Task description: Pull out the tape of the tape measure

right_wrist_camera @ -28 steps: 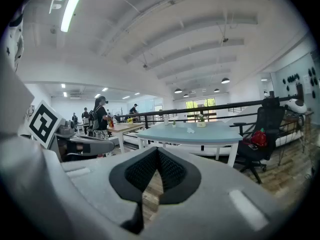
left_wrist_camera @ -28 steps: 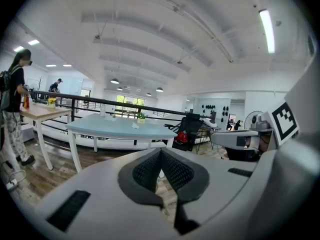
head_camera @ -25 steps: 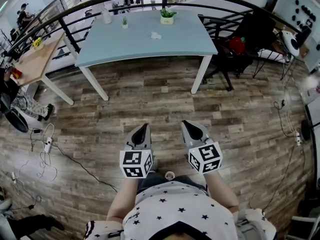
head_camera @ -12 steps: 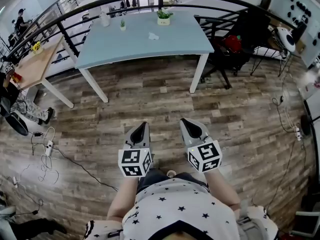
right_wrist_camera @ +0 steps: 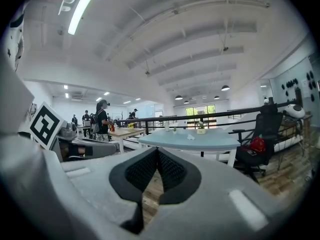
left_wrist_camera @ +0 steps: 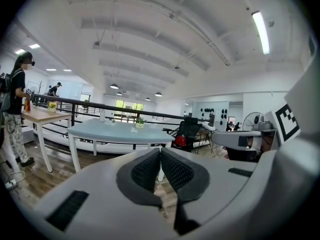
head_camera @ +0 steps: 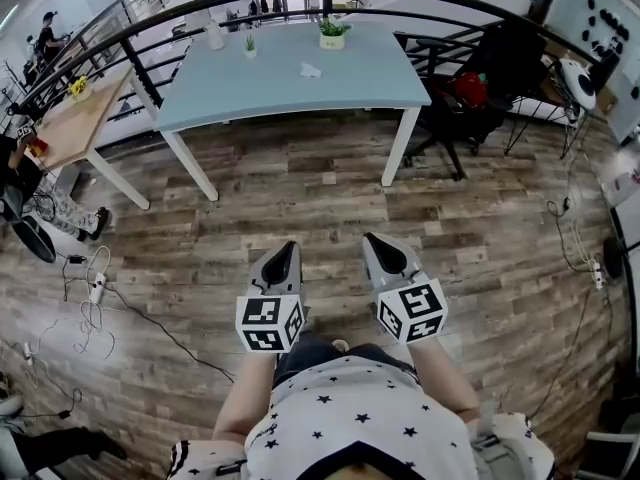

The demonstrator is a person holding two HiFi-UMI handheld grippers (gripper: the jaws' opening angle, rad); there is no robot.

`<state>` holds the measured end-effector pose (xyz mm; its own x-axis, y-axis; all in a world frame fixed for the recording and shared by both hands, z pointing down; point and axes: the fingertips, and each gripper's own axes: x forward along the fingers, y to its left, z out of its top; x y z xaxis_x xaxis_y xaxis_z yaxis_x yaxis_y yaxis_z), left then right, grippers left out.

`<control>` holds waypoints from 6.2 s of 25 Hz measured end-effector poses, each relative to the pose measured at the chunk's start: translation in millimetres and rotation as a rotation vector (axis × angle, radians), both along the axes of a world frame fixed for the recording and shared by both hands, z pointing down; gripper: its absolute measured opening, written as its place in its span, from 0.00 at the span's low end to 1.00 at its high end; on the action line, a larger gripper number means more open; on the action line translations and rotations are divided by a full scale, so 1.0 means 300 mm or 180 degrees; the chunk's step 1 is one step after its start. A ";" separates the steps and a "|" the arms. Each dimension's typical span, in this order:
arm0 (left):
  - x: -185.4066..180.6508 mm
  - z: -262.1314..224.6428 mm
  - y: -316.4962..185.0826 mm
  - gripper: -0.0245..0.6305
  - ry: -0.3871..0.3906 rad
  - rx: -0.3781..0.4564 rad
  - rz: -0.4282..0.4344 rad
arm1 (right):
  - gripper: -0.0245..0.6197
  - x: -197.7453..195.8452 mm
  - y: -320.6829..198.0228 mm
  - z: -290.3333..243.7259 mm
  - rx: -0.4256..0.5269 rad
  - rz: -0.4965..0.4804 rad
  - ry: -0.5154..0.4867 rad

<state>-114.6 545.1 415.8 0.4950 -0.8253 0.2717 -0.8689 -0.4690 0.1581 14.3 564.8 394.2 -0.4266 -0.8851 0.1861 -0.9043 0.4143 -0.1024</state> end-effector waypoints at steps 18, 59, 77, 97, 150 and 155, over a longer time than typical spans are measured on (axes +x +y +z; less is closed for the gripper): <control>0.051 0.020 -0.055 0.15 -0.0035 -0.0063 0.0067 | 0.13 0.032 -0.064 0.032 -0.0042 -0.0060 -0.0116; -0.040 0.008 -1.414 0.25 -0.0065 -0.0021 0.0368 | 0.40 -0.116 -1.433 0.017 -0.0182 -0.0146 -0.0104; -0.068 0.046 -1.711 0.25 0.0023 -0.0097 0.0309 | 0.40 -0.114 -1.724 0.061 -0.0257 -0.0083 -0.0074; 0.057 0.099 -2.249 0.25 0.0095 -0.0218 0.0165 | 0.40 0.003 -2.289 0.126 -0.0436 -0.0360 0.0188; 0.366 0.526 -2.812 0.26 -0.0131 -0.1281 0.0307 | 0.35 0.023 -2.852 0.761 -0.1361 -0.2013 0.1325; 0.378 0.552 -2.825 0.25 -0.0126 -0.1350 0.0318 | 0.23 0.024 -2.854 0.772 -0.1339 -0.2060 0.1453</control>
<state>-1.0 -302.4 581.3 0.5492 -0.5852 0.5966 -0.8318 -0.4519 0.3224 21.5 -291.4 625.8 -0.6234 -0.3172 0.7146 -0.4965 0.8667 -0.0483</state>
